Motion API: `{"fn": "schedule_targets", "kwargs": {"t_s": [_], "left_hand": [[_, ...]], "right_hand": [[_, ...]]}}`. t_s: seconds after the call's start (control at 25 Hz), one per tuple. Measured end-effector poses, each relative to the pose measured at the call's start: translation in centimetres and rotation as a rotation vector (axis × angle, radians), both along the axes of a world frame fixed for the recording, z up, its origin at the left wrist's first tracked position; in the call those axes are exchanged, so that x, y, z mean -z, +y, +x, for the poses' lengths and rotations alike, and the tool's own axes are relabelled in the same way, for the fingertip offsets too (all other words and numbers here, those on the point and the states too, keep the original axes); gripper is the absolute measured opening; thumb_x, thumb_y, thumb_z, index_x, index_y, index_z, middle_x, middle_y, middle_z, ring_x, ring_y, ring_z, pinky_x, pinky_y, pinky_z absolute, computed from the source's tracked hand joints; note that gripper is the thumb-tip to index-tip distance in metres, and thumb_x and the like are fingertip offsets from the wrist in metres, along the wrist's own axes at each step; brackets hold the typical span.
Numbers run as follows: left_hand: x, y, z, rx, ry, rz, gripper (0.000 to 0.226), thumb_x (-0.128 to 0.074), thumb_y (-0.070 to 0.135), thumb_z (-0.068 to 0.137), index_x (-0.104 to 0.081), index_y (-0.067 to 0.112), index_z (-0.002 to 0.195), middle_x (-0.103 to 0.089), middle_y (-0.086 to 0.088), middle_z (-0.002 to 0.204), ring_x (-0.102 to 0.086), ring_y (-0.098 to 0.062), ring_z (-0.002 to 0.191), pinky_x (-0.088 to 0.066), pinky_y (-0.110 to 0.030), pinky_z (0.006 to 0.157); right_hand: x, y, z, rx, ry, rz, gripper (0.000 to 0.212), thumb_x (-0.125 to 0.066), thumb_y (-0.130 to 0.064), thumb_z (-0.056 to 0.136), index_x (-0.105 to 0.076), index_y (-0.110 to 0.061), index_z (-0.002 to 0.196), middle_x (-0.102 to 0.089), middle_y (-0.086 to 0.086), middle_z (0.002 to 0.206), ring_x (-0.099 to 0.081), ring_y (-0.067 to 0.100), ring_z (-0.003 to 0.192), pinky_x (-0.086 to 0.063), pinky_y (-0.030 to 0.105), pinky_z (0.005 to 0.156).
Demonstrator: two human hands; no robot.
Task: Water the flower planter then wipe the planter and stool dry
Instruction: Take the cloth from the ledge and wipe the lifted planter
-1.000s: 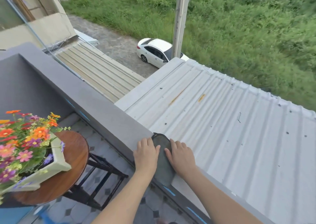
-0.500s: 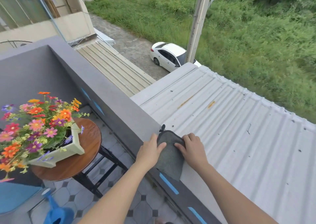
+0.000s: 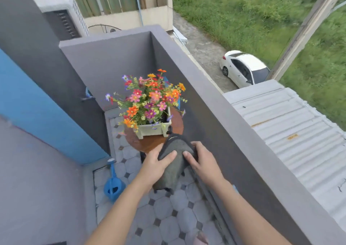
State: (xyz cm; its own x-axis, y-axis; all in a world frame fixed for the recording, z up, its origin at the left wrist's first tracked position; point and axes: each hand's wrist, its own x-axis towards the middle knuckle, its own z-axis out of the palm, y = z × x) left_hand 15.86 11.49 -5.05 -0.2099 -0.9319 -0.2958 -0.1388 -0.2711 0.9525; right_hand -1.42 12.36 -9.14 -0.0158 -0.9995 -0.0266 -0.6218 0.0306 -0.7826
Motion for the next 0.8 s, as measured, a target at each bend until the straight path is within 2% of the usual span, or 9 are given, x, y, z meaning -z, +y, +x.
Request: {"fn": "schedule_targets", "kwargs": {"t_s": [0.16, 0.28, 0.36, 0.44, 0.52, 0.56, 0.6, 0.72, 0.8], "left_hand": [[5.3, 0.0, 9.9, -0.322, -0.047, 0.186, 0.055, -0.067, 0.048, 0.08, -0.053, 0.019, 0.126, -0.06, -0.002, 0.125, -0.059, -0.02, 0.111, -0.048, -0.045, 0.095], [7.7, -2.7, 13.8, -0.488, -0.146, 0.086, 0.044, -0.063, 0.038, 0.084, -0.049, 0.024, 0.123, -0.057, -0.004, 0.127, -0.055, -0.024, 0.114, -0.046, -0.048, 0.097], [8.6, -5.8, 14.7, -0.529, -0.235, -0.008, 0.045, -0.059, 0.029, 0.089, -0.038, 0.033, 0.129, -0.047, 0.004, 0.131, -0.049, -0.02, 0.116, -0.043, -0.041, 0.098], [9.9, -9.1, 14.7, -0.494, -0.378, -0.104, 0.042, -0.051, 0.023, 0.094, -0.039, 0.034, 0.132, -0.047, 0.01, 0.118, -0.05, -0.019, 0.106, -0.044, -0.033, 0.088], [11.9, -11.9, 14.0, -0.406, -0.488, -0.158, 0.028, -0.046, 0.02, 0.096, -0.057, 0.025, 0.122, -0.059, 0.008, 0.1, -0.057, -0.019, 0.085, -0.045, -0.023, 0.069], [12.5, -12.7, 13.5, -0.358, -0.501, -0.173, 0.024, -0.048, 0.02, 0.096, -0.063, 0.018, 0.115, -0.06, 0.011, 0.099, -0.056, -0.011, 0.079, -0.041, -0.015, 0.058], [13.6, -13.5, 13.0, -0.297, -0.506, -0.184, 0.023, -0.054, 0.023, 0.093, -0.064, 0.016, 0.112, -0.057, 0.013, 0.104, -0.055, -0.004, 0.085, -0.037, -0.012, 0.058], [17.3, -15.4, 12.1, -0.093, -0.523, -0.262, 0.055, -0.069, 0.045, 0.078, -0.056, 0.024, 0.127, -0.047, 0.014, 0.128, -0.042, -0.003, 0.119, -0.035, -0.021, 0.092], [18.8, -16.2, 11.6, -0.098, -0.576, -0.349, 0.063, -0.07, 0.053, 0.072, -0.056, 0.026, 0.128, -0.05, 0.003, 0.136, -0.042, -0.015, 0.128, -0.036, -0.032, 0.101]], "right_hand": [[4.0, -1.2, 6.8, 0.012, -0.013, 0.062, 0.043, -0.053, -0.039, 0.094, -0.05, -0.01, 0.126, -0.056, -0.001, 0.114, -0.052, 0.011, 0.099, -0.036, 0.021, 0.079], [6.8, -3.7, 8.8, 0.107, -0.037, 0.088, 0.047, -0.05, -0.037, 0.095, -0.047, -0.006, 0.13, -0.057, 0.01, 0.124, -0.056, 0.021, 0.108, -0.04, 0.027, 0.083], [8.8, -6.0, 9.8, 0.164, -0.034, 0.084, 0.055, -0.048, -0.036, 0.096, -0.038, -0.002, 0.138, -0.051, 0.017, 0.135, -0.051, 0.029, 0.121, -0.041, 0.033, 0.094], [10.7, -8.6, 10.6, 0.235, -0.029, 0.068, 0.062, -0.049, -0.036, 0.096, -0.031, 0.001, 0.142, -0.044, 0.022, 0.139, -0.044, 0.034, 0.126, -0.038, 0.039, 0.101], [12.4, -11.1, 10.9, 0.321, -0.051, 0.007, 0.066, -0.053, -0.037, 0.093, -0.031, 0.003, 0.141, -0.044, 0.025, 0.135, -0.041, 0.038, 0.126, -0.037, 0.043, 0.101], [13.1, -12.2, 10.8, 0.346, -0.065, -0.042, 0.068, -0.054, -0.039, 0.091, -0.032, 0.004, 0.138, -0.046, 0.026, 0.131, -0.042, 0.039, 0.123, -0.038, 0.043, 0.099], [14.0, -13.1, 10.7, 0.35, -0.072, -0.084, 0.07, -0.053, -0.042, 0.089, -0.033, 0.004, 0.137, -0.048, 0.026, 0.127, -0.042, 0.038, 0.12, -0.039, 0.042, 0.096], [16.1, -14.8, 9.9, 0.292, -0.02, -0.127, 0.066, -0.053, -0.041, 0.092, -0.032, -0.001, 0.14, -0.049, 0.017, 0.123, -0.043, 0.029, 0.116, -0.035, 0.035, 0.092], [16.9, -15.5, 9.4, 0.243, 0.011, -0.148, 0.056, -0.055, -0.039, 0.092, -0.041, -0.004, 0.133, -0.053, 0.01, 0.116, -0.048, 0.025, 0.107, -0.04, 0.033, 0.088]]}}
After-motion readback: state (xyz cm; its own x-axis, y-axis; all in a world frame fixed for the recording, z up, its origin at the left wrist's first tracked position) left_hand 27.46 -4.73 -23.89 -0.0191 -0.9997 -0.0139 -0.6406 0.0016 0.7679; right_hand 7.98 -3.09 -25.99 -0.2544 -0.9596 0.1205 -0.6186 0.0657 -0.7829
